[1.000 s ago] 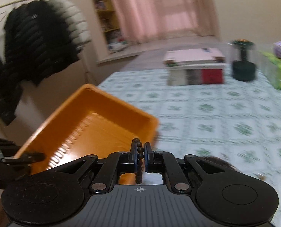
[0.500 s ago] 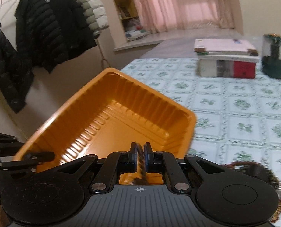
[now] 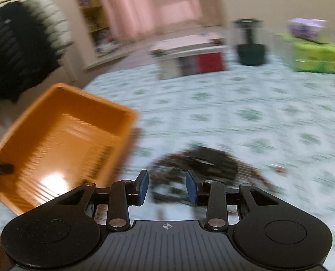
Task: Organize jewelry
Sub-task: 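Grasp the red beaded bracelet with pendant using the right gripper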
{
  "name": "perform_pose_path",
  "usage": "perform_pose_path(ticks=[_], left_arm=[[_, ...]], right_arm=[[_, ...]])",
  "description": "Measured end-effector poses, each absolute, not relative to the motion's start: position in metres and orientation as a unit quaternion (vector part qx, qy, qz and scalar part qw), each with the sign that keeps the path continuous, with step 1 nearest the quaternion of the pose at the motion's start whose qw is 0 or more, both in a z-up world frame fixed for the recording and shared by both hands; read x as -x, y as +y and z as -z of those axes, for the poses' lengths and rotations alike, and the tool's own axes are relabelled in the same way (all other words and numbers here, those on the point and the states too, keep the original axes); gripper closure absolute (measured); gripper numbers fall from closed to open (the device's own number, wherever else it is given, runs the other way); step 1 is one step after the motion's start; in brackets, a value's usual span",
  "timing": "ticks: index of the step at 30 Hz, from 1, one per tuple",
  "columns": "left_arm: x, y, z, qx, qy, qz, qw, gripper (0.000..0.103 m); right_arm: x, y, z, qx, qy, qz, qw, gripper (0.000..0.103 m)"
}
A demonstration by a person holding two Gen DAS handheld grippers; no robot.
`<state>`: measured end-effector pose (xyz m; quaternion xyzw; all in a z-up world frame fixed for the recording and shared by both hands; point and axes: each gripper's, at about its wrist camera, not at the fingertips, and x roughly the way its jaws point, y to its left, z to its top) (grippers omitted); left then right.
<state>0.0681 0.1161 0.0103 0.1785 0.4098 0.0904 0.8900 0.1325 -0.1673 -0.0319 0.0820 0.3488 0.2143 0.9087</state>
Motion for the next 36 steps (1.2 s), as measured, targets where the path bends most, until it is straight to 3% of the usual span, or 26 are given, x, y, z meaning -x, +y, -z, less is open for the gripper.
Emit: perform_pose_path(ticks=[9,21,26,29,36], left_arm=[[-0.067,0.116,-0.011,-0.180,0.410,-0.091,0.890,0.100],[-0.067,0.117,-0.012,-0.181,0.412,-0.092,0.888,0.100],[-0.067,0.117,-0.012,-0.181,0.412,-0.092,0.888,0.100],[-0.067,0.117,-0.012,-0.181,0.412,-0.092,0.888,0.100],[-0.067,0.117,-0.012,-0.181,0.412,-0.092,0.888,0.100]], right_arm=[[-0.122,-0.237,0.053,-0.101,0.368,-0.129,0.915,0.066],[-0.136,-0.208,0.062,-0.052,0.371,-0.156,0.914,0.067],[-0.144,-0.202,0.065,-0.045,0.377,-0.155,0.912,0.079],[-0.144,-0.202,0.065,-0.039,0.379,-0.148,0.913,0.096],[-0.128,-0.214,0.049,-0.037,0.357,-0.140,0.923,0.100]])
